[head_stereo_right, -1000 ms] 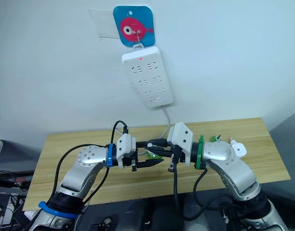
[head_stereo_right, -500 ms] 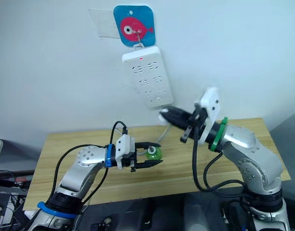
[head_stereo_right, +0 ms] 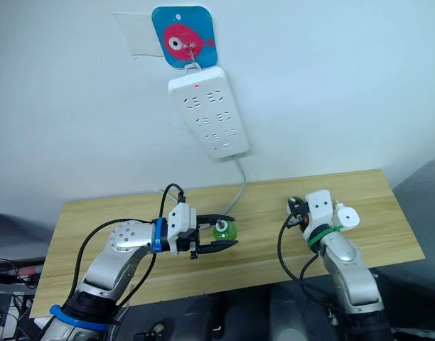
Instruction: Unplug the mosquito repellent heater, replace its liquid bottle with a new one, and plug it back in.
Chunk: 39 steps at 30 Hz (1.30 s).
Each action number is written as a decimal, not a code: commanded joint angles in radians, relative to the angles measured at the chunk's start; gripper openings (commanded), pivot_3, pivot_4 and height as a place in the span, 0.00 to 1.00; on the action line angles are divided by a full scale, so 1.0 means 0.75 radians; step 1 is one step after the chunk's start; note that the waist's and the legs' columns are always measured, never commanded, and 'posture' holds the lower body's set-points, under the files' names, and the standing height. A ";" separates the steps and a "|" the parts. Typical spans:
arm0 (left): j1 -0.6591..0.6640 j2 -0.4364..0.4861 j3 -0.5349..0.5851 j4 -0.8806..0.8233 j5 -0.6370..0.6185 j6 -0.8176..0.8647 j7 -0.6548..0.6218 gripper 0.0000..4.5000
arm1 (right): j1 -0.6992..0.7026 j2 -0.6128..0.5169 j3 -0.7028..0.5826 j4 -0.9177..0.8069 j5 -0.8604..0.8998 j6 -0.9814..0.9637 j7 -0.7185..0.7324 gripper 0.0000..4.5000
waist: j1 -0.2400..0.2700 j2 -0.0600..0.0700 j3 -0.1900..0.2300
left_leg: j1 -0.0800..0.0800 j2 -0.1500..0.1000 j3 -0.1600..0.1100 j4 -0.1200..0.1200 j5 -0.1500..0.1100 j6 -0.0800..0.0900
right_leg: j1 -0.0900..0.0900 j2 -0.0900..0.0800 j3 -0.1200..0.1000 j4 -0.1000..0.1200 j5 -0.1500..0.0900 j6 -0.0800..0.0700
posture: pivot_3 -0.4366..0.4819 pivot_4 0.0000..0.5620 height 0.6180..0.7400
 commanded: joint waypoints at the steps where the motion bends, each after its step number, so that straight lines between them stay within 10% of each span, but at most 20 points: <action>1: 0.025 0.022 0.022 -0.084 -0.037 0.015 0.004 0.49 | -0.069 0.039 -0.019 0.205 -0.060 -0.197 -0.018 0.04 | 0.000 0.001 0.003 | 0.000 0.000 0.000 0.000 0.000 0.000 | 0.001 0.000 0.000 0.000 0.000 0.000 | 0.39 0.61 1.00; 12: 0.095 0.085 0.045 -0.197 -0.071 0.073 0.017 0.49 | -0.180 0.079 -0.078 0.569 -0.082 -0.431 0.001 0.04 | 0.001 0.003 0.013 | 0.001 0.000 0.000 0.000 0.000 0.000 | 0.001 0.001 0.001 0.001 0.000 0.000 | 0.42 0.62 1.00; 24: 0.107 0.079 0.033 -0.211 -0.074 0.075 0.028 0.49 | 0.036 -0.012 -0.072 0.180 -0.056 -0.329 0.110 0.99 | 0.005 0.003 0.014 | 0.000 0.000 0.000 0.000 0.000 0.000 | 0.000 0.000 0.001 0.001 0.000 0.000 | 0.40 0.57 1.00; 33: 0.038 0.058 0.017 -0.103 -0.065 0.014 -0.024 0.49 | 0.192 -0.379 0.053 -0.678 0.385 0.250 0.572 0.99 | 0.000 0.003 0.015 | 0.001 0.001 -0.001 -0.001 0.000 0.000 | 0.001 0.001 0.000 0.000 -0.001 0.000 | 0.34 0.57 1.00; 39: -0.024 0.031 -0.004 -0.025 -0.049 -0.039 -0.064 0.49 | -0.024 -0.427 0.118 -0.774 0.524 0.452 0.624 0.99 | 0.000 -0.001 0.018 | 0.000 0.001 -0.002 0.000 0.000 0.000 | 0.002 0.000 -0.001 -0.002 0.000 0.000 | 0.34 0.58 1.00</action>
